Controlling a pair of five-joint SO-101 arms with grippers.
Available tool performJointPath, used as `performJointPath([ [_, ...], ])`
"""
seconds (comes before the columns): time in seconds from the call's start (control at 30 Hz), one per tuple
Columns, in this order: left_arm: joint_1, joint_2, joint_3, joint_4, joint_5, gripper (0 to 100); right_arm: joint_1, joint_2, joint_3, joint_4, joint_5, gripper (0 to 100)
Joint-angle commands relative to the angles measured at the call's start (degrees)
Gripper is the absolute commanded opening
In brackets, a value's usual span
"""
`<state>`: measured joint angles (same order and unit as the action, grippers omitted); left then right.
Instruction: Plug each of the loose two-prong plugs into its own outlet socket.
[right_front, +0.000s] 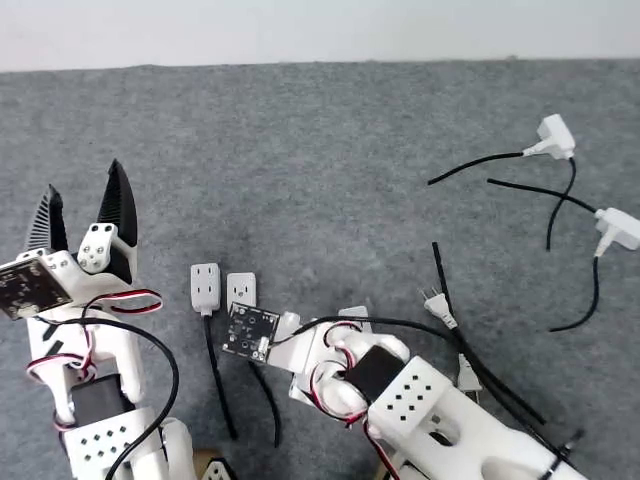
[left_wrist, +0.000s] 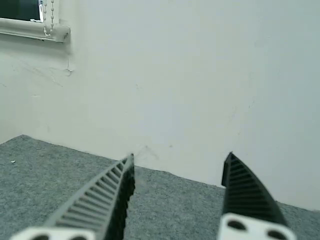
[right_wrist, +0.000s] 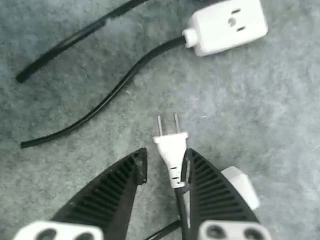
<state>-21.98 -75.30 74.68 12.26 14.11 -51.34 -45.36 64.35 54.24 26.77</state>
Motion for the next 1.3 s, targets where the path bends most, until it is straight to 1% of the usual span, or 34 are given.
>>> performJointPath([
  [0.0,-0.1,-0.6,-0.5,-1.7,-0.8,28,-0.5,3.0,2.4,-4.8,-0.4,12.6],
  [0.23,-0.1,-0.4,-0.5,-1.7,-0.9,28,-0.5,12.9,2.2,-9.4,-0.4,12.6],
  [0.53,-0.1,-0.4,-0.5,-1.7,-0.9,28,2.2,14.5,0.9,-9.8,-0.4,12.6],
  [0.63,-0.1,-0.4,-0.5,-1.7,-0.9,28,5.1,14.5,0.4,-10.4,-0.4,12.7],
  [0.7,-0.1,-0.5,-0.5,-1.7,-0.9,28,8.7,14.6,-0.2,-10.9,-0.3,12.8],
  [0.77,-0.1,-0.5,-0.5,-1.7,-0.9,28,10.8,14.6,-0.5,-10.7,-0.3,16.0],
  [0.87,-0.1,-0.5,-0.5,-1.7,-0.9,28,10.8,14.6,-0.4,-10.7,-0.6,23.6],
  [0.9,0.0,-0.5,-0.5,-1.7,-0.9,28,10.8,14.6,-0.4,-10.7,-0.4,24.5],
  [1.07,0.0,-0.4,-0.5,-1.7,-0.9,28,9.5,14.7,-0.4,-10.7,-0.4,20.9],
  [1.17,0.0,-0.4,-0.5,-1.7,-0.9,28,7.2,16.1,-0.4,-10.5,-0.4,20.5],
  [1.27,0.0,-0.4,-0.5,-1.7,-0.9,28,6.8,18.0,-1.5,-10.2,-0.4,20.5],
])
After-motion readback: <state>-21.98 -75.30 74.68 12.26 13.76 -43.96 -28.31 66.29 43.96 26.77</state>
